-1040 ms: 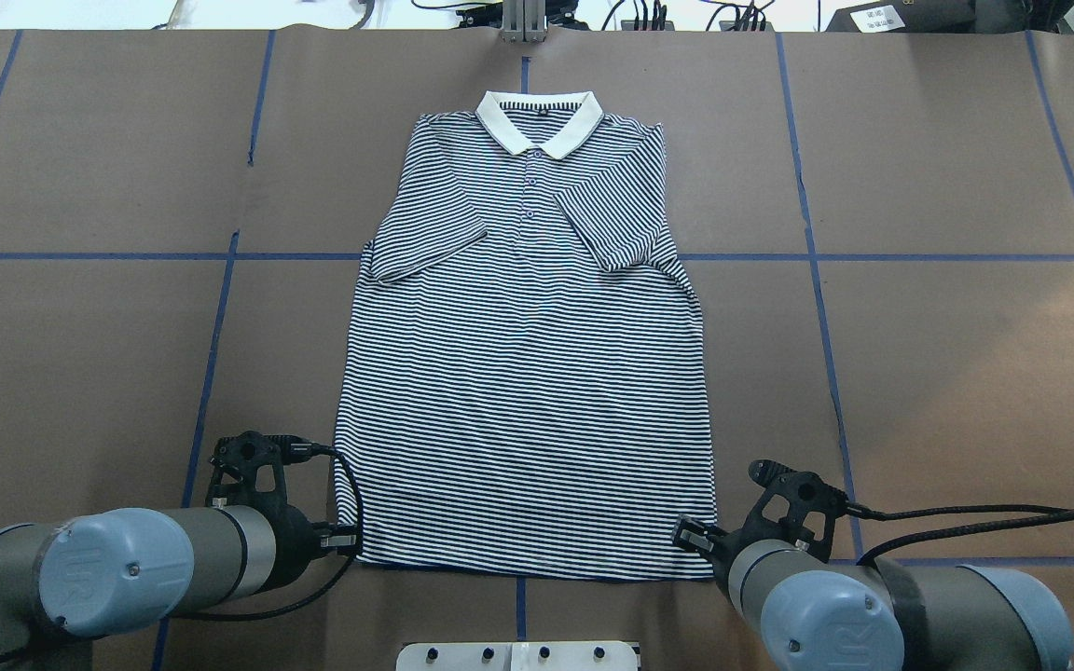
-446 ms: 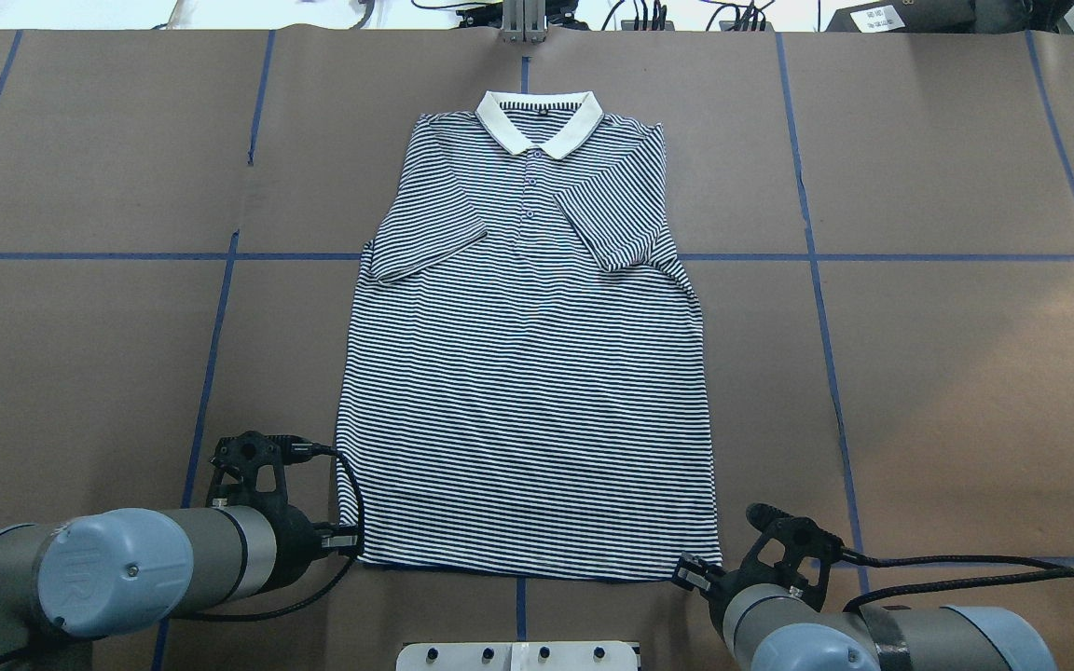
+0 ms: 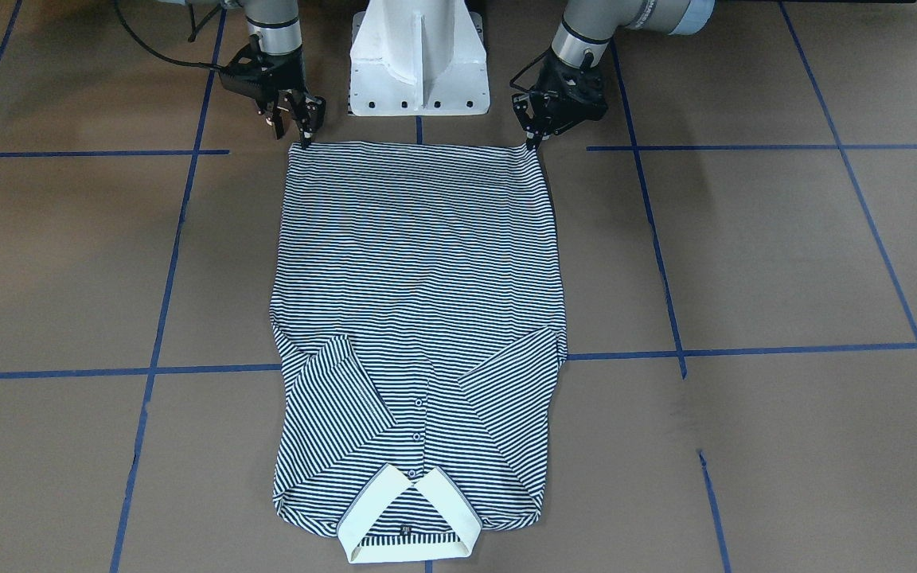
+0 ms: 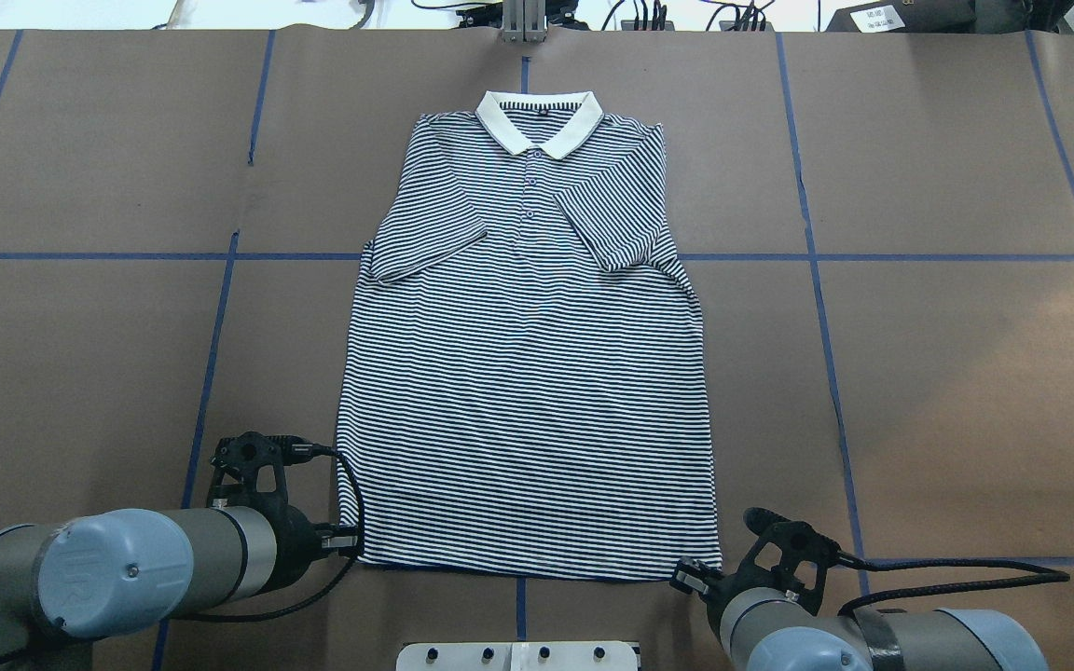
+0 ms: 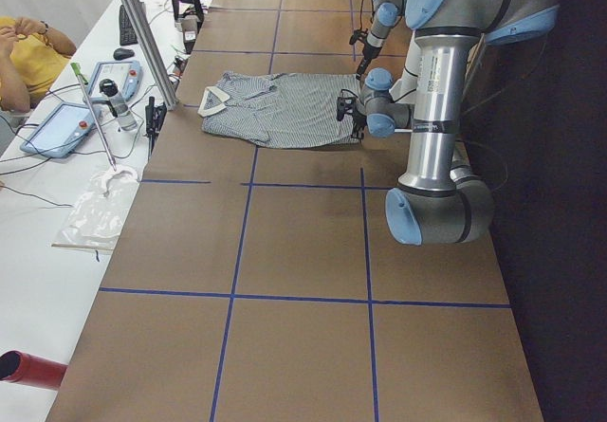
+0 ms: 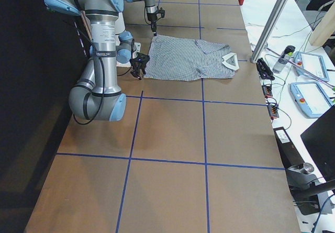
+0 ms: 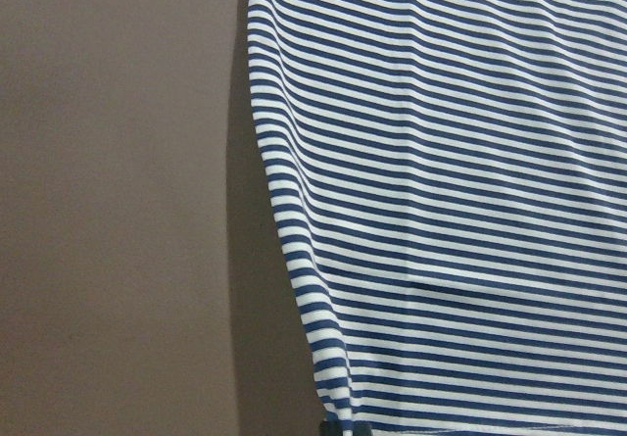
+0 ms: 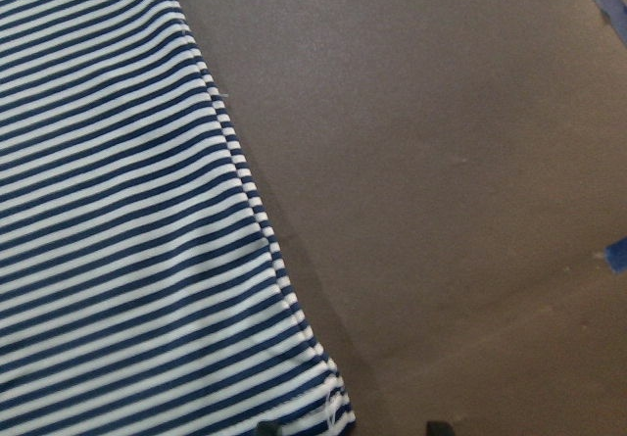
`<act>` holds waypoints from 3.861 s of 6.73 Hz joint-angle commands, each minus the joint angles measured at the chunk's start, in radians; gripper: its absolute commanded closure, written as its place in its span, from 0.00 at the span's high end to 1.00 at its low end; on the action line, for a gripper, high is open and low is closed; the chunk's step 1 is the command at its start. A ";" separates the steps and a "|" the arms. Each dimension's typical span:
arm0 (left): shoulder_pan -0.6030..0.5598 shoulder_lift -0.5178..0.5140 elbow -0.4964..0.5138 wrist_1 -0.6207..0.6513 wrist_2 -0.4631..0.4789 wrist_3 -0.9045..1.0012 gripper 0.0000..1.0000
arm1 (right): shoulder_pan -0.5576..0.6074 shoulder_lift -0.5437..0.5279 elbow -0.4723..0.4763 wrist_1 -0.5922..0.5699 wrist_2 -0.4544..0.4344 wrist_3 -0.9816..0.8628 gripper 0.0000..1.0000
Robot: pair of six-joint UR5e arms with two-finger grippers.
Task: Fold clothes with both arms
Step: 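Grasp the hem corners with both grippers, then lift the hem with both grippers and fold it toward the collar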
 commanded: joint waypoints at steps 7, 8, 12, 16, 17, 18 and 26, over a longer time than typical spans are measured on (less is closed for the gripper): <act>0.000 -0.002 -0.008 0.000 0.002 0.000 0.00 | 0.039 0.003 0.018 0.000 -0.015 0.060 0.00; -0.003 0.003 -0.050 0.003 -0.003 0.000 0.00 | 0.059 -0.026 0.086 -0.011 -0.009 0.057 0.00; -0.003 -0.179 -0.505 0.711 -0.142 0.005 0.00 | 0.020 0.012 0.626 -0.526 0.102 0.058 0.00; -0.166 -0.319 -0.393 0.788 -0.158 0.191 0.00 | 0.257 0.269 0.520 -0.675 0.210 -0.097 0.00; -0.263 -0.354 -0.347 0.790 -0.197 0.246 0.00 | 0.380 0.311 0.462 -0.667 0.265 -0.183 0.00; -0.334 -0.382 -0.292 0.790 -0.205 0.314 0.00 | 0.499 0.340 0.393 -0.660 0.353 -0.269 0.00; -0.589 -0.524 0.427 0.274 -0.163 0.543 0.00 | 0.742 0.526 -0.447 -0.019 0.354 -0.425 0.00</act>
